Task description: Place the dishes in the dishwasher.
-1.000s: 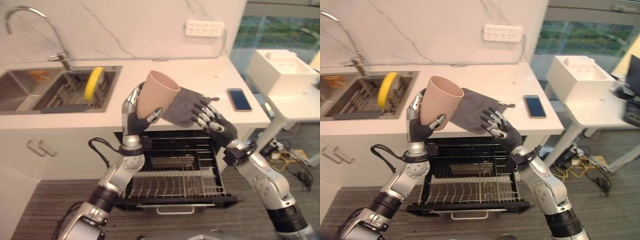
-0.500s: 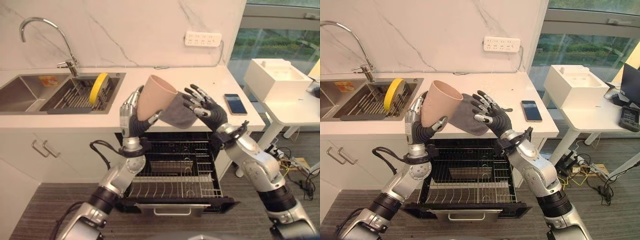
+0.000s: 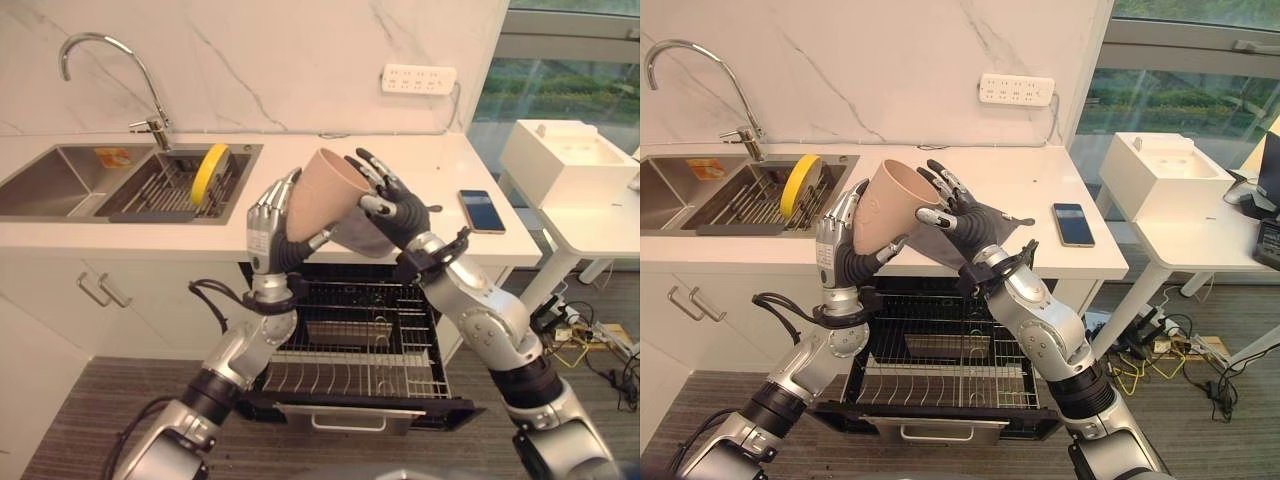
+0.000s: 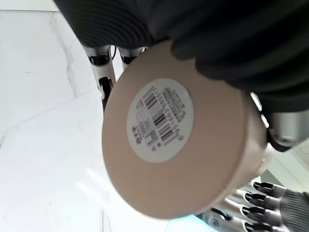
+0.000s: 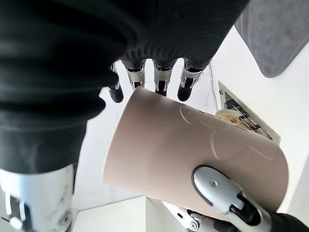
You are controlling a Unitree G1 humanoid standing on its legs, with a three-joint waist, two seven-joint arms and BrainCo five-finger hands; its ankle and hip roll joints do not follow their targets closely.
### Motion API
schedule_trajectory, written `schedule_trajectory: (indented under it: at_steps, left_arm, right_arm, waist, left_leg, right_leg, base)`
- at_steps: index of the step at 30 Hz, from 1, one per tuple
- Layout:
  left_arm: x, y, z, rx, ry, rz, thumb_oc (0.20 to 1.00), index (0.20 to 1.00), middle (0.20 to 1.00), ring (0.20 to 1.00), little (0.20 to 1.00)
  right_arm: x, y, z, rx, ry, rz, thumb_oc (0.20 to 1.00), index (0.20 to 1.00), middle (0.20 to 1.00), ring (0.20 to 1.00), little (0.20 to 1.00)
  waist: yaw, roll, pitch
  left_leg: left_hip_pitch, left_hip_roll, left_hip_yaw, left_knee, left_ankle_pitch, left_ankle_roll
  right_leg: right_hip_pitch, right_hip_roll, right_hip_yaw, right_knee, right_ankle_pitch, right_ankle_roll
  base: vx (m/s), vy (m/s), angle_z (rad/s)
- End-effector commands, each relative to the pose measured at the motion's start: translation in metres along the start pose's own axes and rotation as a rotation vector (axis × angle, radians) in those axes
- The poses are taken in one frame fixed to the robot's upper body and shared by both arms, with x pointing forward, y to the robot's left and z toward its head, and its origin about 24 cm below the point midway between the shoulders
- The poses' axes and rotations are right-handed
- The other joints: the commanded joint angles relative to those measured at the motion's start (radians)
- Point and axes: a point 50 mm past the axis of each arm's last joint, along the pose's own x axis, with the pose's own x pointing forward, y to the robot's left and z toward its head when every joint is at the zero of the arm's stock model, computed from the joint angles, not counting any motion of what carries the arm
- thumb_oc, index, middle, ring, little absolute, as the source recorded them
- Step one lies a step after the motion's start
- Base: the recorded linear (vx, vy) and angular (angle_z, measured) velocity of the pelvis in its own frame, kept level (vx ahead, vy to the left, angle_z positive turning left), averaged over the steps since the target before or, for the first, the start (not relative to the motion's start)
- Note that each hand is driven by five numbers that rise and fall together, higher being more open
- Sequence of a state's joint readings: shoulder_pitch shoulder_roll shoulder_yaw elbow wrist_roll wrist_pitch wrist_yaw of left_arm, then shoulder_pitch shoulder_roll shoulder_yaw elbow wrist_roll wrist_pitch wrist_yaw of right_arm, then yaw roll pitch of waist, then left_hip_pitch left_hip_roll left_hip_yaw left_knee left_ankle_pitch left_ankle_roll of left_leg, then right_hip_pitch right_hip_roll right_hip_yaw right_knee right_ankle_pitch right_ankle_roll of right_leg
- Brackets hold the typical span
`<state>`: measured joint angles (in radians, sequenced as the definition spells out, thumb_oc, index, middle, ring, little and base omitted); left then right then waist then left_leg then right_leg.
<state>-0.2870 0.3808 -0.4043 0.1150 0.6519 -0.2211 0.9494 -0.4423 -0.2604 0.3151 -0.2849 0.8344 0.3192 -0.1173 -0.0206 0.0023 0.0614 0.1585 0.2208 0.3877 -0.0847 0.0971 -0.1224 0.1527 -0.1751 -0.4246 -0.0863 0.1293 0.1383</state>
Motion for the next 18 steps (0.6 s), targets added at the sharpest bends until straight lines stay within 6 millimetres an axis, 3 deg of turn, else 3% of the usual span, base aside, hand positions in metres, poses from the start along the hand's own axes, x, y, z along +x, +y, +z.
schedule_trajectory:
  at_steps: [1, 14, 18]
  left_arm:
    - [0.032, -0.001, 0.027, -0.083, -0.187, 0.067, 0.2, 0.2, 0.2, 0.2, 0.2]
    - [0.042, -0.005, 0.039, -0.112, -0.222, 0.115, 0.2, 0.2, 0.2, 0.2, 0.2]
    - [0.043, -0.009, 0.04, -0.108, -0.227, 0.107, 0.2, 0.2, 0.2, 0.2, 0.2]
  right_arm:
    - [0.017, 0.027, 0.033, 0.113, -0.132, 0.143, 1.0, 1.0, 1.0, 1.0, 1.0]
    - [0.033, 0.044, 0.034, 0.171, -0.136, 0.152, 1.0, 1.0, 1.0, 1.0, 1.0]
    - [0.036, 0.042, 0.04, 0.074, -0.193, 0.118, 1.0, 1.0, 1.0, 1.0, 1.0]
  waist:
    - [0.01, -0.006, -0.024]
    - [0.025, -0.002, -0.027]
    - [0.022, -0.001, -0.026]
  left_leg:
    - [-0.036, 0.063, 0.016, 0.048, -0.064, -0.023]
    - [-0.051, 0.069, 0.014, 0.053, -0.052, -0.029]
    - [-0.052, 0.067, 0.014, 0.051, -0.052, -0.028]
  right_leg:
    - [0.003, -0.082, -0.039, 0.062, -0.17, 0.011]
    - [0.011, -0.078, -0.059, 0.051, -0.168, 0.003]
    - [0.011, -0.076, -0.058, 0.049, -0.168, 0.002]
  base:
    - [0.0, 0.0, 0.0]
    - [0.0, -0.003, 0.05]
    - [0.0, 0.007, 0.02]
